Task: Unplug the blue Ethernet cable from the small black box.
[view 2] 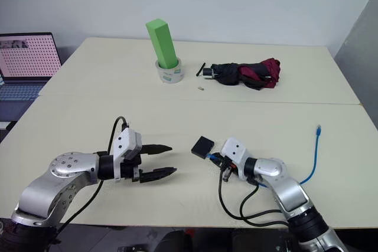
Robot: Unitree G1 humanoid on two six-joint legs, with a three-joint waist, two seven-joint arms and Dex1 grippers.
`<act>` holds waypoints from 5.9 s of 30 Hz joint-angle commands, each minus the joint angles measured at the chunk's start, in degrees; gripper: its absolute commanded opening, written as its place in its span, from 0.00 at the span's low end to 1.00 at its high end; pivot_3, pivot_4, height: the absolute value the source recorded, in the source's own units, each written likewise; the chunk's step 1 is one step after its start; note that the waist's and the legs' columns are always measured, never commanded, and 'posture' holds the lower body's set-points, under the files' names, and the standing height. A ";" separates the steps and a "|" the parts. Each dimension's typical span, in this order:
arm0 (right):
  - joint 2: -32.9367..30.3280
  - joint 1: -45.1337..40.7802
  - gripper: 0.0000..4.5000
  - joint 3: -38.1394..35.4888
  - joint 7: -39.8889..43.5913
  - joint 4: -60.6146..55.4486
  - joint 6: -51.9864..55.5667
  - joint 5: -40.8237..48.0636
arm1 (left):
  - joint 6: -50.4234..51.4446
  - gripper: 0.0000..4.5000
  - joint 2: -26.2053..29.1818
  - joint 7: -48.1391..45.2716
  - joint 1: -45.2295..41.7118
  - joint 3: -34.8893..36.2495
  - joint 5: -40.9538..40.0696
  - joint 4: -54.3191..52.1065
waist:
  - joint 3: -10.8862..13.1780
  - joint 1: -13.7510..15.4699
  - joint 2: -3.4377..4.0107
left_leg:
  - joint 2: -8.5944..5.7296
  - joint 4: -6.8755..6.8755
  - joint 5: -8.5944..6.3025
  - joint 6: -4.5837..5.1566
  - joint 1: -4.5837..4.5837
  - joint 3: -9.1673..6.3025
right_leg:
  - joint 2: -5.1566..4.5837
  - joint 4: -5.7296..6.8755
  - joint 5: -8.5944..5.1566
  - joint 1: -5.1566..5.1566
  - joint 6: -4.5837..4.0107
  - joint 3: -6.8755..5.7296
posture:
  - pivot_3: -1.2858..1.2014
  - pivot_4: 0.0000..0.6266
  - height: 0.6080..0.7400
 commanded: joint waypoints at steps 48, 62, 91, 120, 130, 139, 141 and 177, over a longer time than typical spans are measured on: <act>-17.30 -10.00 0.52 -0.73 14.65 -4.45 -34.46 -0.07 | 19.44 0.17 -10.83 -0.80 -14.54 2.89 -23.31 9.23 | 0.03 -0.02 0.01 | 0.02 0.12 0.02 -0.04 -0.04 0.02 | -0.04 -0.01 0.00 0.02 0.00 -0.02 | 0.52 0.24 1.00; -14.11 -9.46 0.54 -10.53 5.04 -20.94 24.10 41.49 | 13.90 0.17 -7.50 -11.26 -19.46 -2.27 -18.09 9.48 | 0.04 -0.15 0.02 | 0.01 0.10 0.01 -0.02 -0.08 -0.04 | -0.03 -0.04 0.00 0.01 0.00 -0.04 | 0.52 0.24 1.00; -9.78 -10.21 0.02 -11.57 6.88 -15.51 29.45 41.42 | 13.26 0.17 -7.25 -12.00 -18.62 -2.23 -17.62 7.73 | 0.04 -0.18 0.02 | 0.01 0.07 0.00 0.00 -0.08 -0.04 | -0.02 -0.06 0.00 0.00 0.00 -0.04 | 0.52 0.24 1.00; -12.51 -9.85 0.01 -12.17 3.33 0.62 16.17 22.06 | 4.66 0.17 -3.36 -14.07 -14.79 -3.02 -9.56 9.96 | 0.05 -0.18 0.01 | -0.01 0.05 -0.08 0.16 -0.08 0.00 | -0.02 -0.09 0.00 -0.02 0.00 0.00 | 0.52 0.24 1.00; -8.85 -15.47 0.20 -14.99 -15.82 25.09 -3.08 1.47 | -5.26 0.17 -8.00 -7.43 -15.15 -4.33 -0.14 15.15 | 0.08 -0.24 0.06 | 0.01 0.04 0.01 -0.02 -0.14 0.16 | -0.02 -0.05 0.00 -0.14 0.00 0.12 | 0.52 0.24 1.00; -13.65 -10.65 0.61 -16.98 0.02 10.13 3.80 9.28 | -17.05 0.17 -13.66 4.90 -16.52 -1.29 8.24 23.39 | 0.08 -0.16 0.08 | 0.04 0.02 0.01 -0.02 -0.13 0.19 | -0.02 -0.04 0.00 -0.16 0.00 0.14 | 0.52 0.24 1.00; -14.86 -9.37 0.62 -17.50 3.48 5.01 5.69 11.80 | -19.88 0.17 -15.00 9.19 -16.87 0.25 9.85 25.84 | 0.08 -0.05 0.08 | 0.02 0.03 0.01 -0.01 -0.13 0.19 | -0.03 -0.03 0.00 -0.14 0.00 0.14 | 0.52 0.24 1.00; -5.41 -11.25 0.62 -8.89 1.57 -15.50 17.35 14.38 | -22.40 0.99 -18.22 33.61 -2.65 9.60 16.67 24.37 | 0.01 -0.19 -0.04 | 0.01 0.01 0.01 -0.02 -0.11 0.05 | -0.14 0.03 0.00 -0.14 0.00 -0.06 | 0.52 0.24 1.00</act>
